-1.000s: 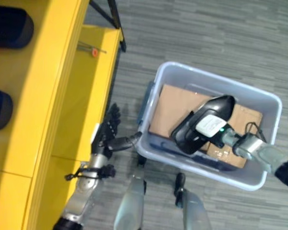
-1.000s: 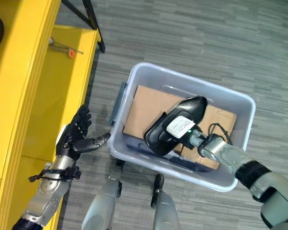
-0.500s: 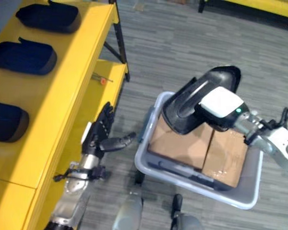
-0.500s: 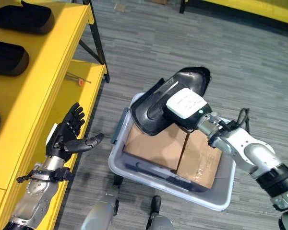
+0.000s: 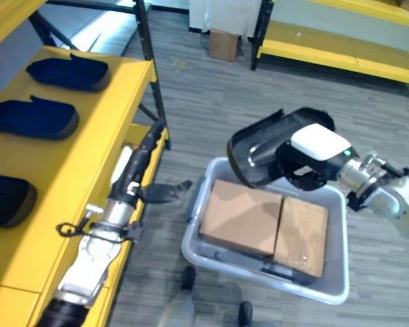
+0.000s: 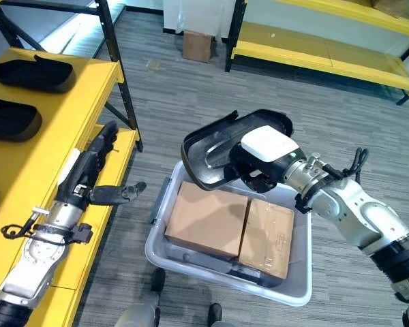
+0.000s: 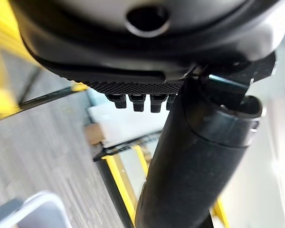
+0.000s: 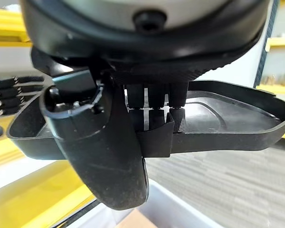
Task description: Move parts from the plastic box to the shelf.
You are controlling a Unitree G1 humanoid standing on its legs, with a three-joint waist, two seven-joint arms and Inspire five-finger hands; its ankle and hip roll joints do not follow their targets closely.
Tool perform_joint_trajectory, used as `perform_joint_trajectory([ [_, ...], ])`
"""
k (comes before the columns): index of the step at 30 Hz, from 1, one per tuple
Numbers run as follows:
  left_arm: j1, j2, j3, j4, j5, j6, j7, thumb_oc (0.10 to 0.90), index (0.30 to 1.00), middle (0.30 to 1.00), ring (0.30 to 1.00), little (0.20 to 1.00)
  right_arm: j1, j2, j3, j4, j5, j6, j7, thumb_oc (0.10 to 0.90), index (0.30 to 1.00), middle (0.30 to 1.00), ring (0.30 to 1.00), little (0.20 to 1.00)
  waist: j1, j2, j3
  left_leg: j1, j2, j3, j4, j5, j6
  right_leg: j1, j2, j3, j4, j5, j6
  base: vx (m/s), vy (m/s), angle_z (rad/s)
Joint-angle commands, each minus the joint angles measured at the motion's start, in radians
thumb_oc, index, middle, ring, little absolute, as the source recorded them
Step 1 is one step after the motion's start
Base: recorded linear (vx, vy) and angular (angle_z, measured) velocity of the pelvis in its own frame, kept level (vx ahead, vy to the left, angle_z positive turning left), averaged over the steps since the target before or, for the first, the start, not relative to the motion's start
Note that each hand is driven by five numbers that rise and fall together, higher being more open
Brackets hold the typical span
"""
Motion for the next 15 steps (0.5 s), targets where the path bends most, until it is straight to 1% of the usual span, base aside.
perform_joint_trajectory([
  [1,-0.018,0.010,-0.055,-0.065,0.094,-0.146,0.052,0.900,1.000,1.000,1.000,1.000,-0.119,-0.024,0.042,0.029,0.158,-0.014,-0.036,0.400,0.300,0.300,0.300,0.300,-0.003,-0.011,-0.224,0.082,0.096,0.052,-0.027,-0.081,-0.053,-0.064,-0.019,0.033,0.067,0.050,0.023,0.01,-0.015,-0.15],
  [2,-0.030,0.025,-0.061,-0.073,0.118,-0.150,0.059,0.900,1.000,1.000,1.000,1.000,-0.131,-0.025,0.058,0.031,0.201,-0.016,-0.017,0.400,0.300,0.300,0.300,0.300,-0.006,-0.014,-0.230,0.087,0.101,0.057,-0.027,-0.082,-0.054,-0.061,-0.017,0.037,0.068,0.047,0.022,0.01,-0.010,-0.19],
  [6,-0.044,0.042,-0.067,-0.086,0.156,-0.153,0.075,0.900,1.000,1.000,1.000,1.000,-0.163,-0.018,0.096,0.050,0.252,-0.013,0.002,0.400,0.300,0.300,0.300,0.300,-0.010,-0.016,-0.234,0.094,0.107,0.059,-0.027,-0.084,-0.056,-0.060,-0.013,0.041,0.069,0.045,0.020,0.01,-0.017,-0.10],
  [9,-0.060,0.073,-0.070,-0.101,0.224,-0.156,0.096,0.900,1.000,1.000,1.000,1.000,-0.191,-0.016,0.127,0.077,0.318,-0.008,0.030,0.400,0.300,0.300,0.300,0.300,-0.013,-0.021,-0.236,0.099,0.115,0.062,-0.027,-0.084,-0.058,-0.058,-0.008,0.046,0.073,0.041,0.019,0.01,-0.011,-0.06],
  [11,-0.092,0.138,-0.077,-0.135,0.336,-0.171,0.107,0.900,1.000,1.000,1.000,1.000,-0.208,-0.018,0.137,0.071,0.362,-0.009,0.043,0.400,0.300,0.300,0.300,0.300,-0.018,-0.021,-0.238,0.104,0.118,0.065,-0.027,-0.085,-0.059,-0.054,-0.005,0.049,0.074,0.038,0.017,0.00,0.000,0.00],
  [13,-0.107,0.173,-0.093,-0.151,0.378,-0.179,0.105,0.900,1.000,1.000,1.000,1.000,-0.222,-0.010,0.148,0.081,0.364,-0.011,0.041,0.400,0.300,0.300,0.300,0.300,-0.019,-0.020,-0.239,0.108,0.119,0.066,-0.027,-0.087,-0.059,-0.052,-0.006,0.049,0.072,0.037,0.017,0.00,0.000,0.00],
  [15,-0.134,0.230,-0.115,-0.182,0.454,-0.192,0.106,0.900,1.000,1.000,1.000,1.000,-0.233,0.003,0.162,0.086,0.362,-0.016,0.039,0.400,0.300,0.300,0.300,0.300,-0.022,-0.018,-0.241,0.110,0.119,0.067,-0.027,-0.089,-0.060,-0.049,-0.006,0.049,0.068,0.035,0.018,0.00,0.000,0.00],
])
